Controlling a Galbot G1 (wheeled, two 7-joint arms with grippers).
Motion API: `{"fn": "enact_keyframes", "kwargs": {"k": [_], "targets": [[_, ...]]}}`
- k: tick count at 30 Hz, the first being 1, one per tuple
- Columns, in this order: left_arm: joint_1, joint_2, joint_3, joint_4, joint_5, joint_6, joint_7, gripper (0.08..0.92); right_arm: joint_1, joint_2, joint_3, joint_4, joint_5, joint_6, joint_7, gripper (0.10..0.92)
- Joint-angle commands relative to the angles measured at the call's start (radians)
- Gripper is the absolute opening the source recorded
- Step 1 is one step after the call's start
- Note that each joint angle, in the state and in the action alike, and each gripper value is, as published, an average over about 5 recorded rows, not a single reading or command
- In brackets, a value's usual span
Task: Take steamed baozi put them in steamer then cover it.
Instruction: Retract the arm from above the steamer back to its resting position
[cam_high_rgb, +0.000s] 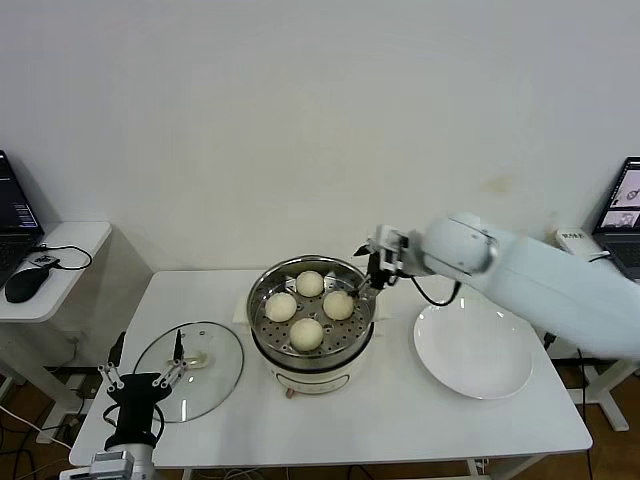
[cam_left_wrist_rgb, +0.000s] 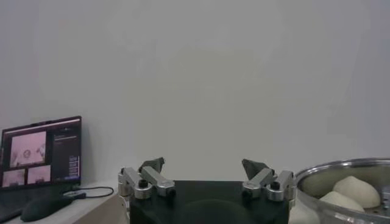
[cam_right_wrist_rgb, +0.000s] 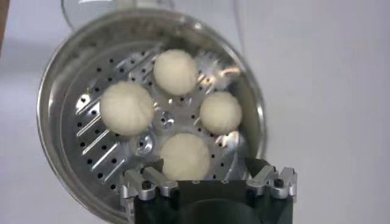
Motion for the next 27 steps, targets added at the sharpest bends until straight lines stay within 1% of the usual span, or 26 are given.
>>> {"fn": "enact_keyframes", "kwargs": {"k": [1,4,7,12,15,20,27], "targets": [[-0.022,0.021,-0.011,0.074,0.069,0.024,0.008,0.823,-1.009,-0.106,0.897,0.176,-0.158,0.379,0.335,0.823],[-0.046,0.042,-0.029,0.135,0.219,0.030,0.027,0.823,-1.224,0.036,1.127,0.189,-0.244,0.471,0.355,0.823],[-0.075,0.075,-0.055,0.209,0.487,0.028,0.048,0.823,-1.375,0.169,1.317,0.212,-0.306,0.553,0.371,0.823],[-0.104,0.129,-0.109,0.306,0.939,-0.013,0.048,0.823,-1.560,0.331,1.536,0.252,-0.334,0.649,0.381,0.823],[-0.099,0.145,-0.131,0.344,1.126,-0.036,0.042,0.823,-1.633,0.405,1.610,0.262,-0.329,0.695,0.389,0.823],[-0.083,0.164,-0.131,0.388,1.304,-0.035,0.069,0.823,-1.705,0.471,1.694,0.286,-0.314,0.718,0.408,0.823],[-0.181,0.189,-0.055,0.512,1.360,-0.035,0.095,0.823,-1.746,0.513,1.759,0.324,-0.307,0.710,0.418,0.823]]}}
